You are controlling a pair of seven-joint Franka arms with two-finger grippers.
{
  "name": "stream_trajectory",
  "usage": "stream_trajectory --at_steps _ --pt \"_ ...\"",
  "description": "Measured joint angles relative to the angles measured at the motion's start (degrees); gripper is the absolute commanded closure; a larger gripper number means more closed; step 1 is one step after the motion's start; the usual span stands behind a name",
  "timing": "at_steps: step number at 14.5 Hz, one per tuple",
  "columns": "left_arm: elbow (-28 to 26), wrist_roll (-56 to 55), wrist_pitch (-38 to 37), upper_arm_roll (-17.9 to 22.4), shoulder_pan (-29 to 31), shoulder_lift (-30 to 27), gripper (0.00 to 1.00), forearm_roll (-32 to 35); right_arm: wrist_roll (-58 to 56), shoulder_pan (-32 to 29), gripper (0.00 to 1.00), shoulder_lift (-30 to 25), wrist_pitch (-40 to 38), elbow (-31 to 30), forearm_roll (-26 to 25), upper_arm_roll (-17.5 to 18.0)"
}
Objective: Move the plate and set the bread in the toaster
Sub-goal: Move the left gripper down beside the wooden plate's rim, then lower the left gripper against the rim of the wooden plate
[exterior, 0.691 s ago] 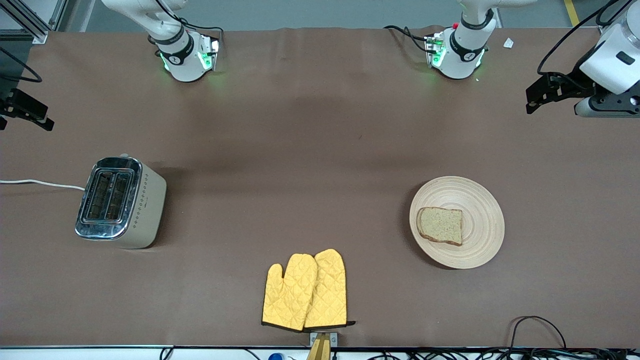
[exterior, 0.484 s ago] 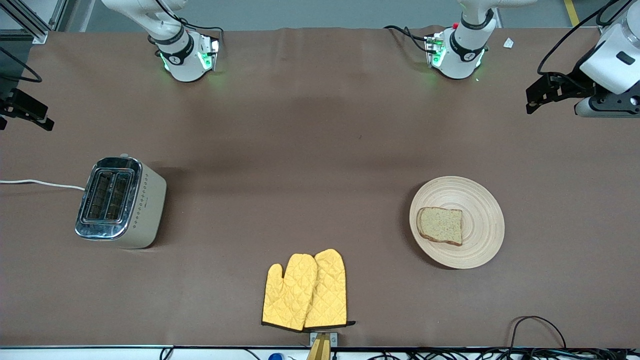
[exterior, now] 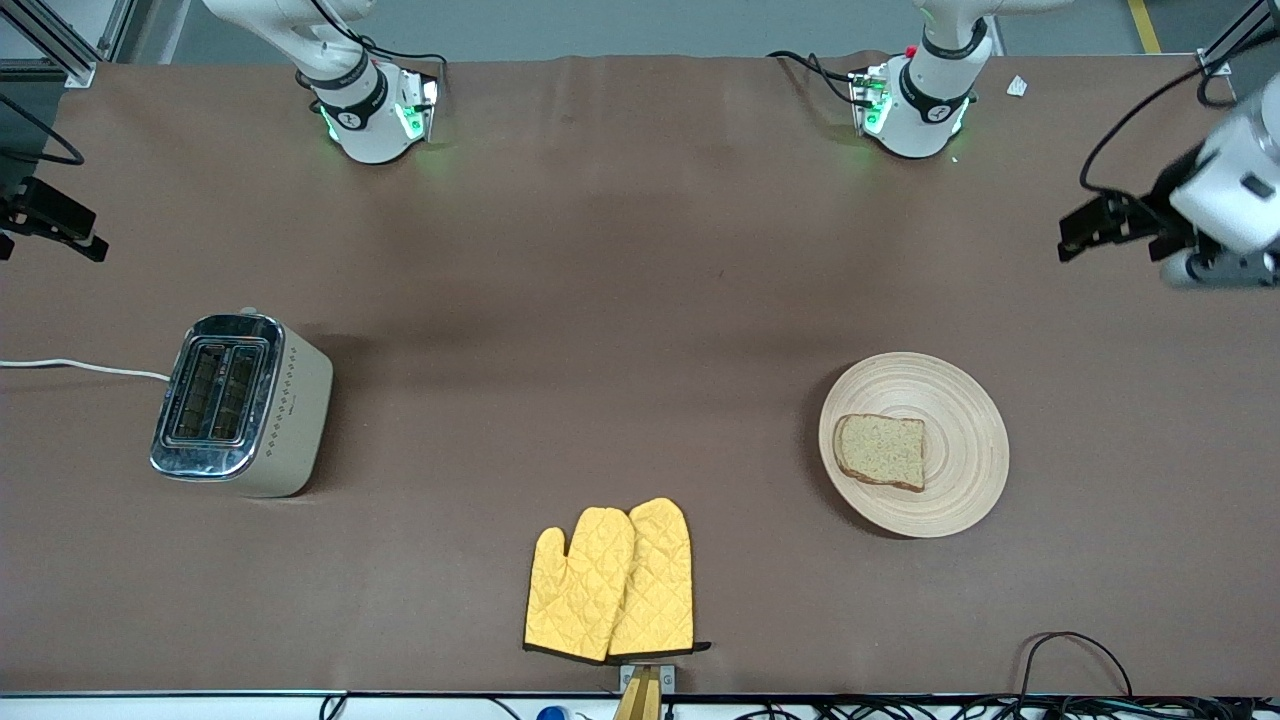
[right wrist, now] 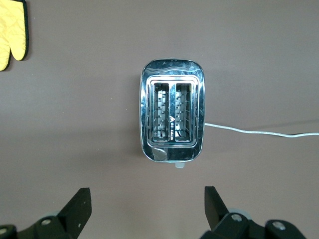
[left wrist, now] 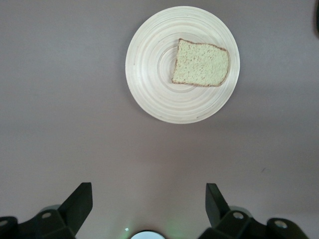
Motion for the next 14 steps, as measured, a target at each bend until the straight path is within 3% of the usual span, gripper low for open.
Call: stream_trajectory --at_steps 5,14 --pt "0.67 2.0 9.99 0.26 7.24 12.99 0.0 -8.89 0.0 0.0 0.0 0.0 0.0 -0.03 0.0 0.0" --pt "1.12 29.95 17.42 0.29 18.92 31.46 0.02 -30.3 0.0 0.0 0.0 0.0 0.0 -0.06 0.0 -0.02"
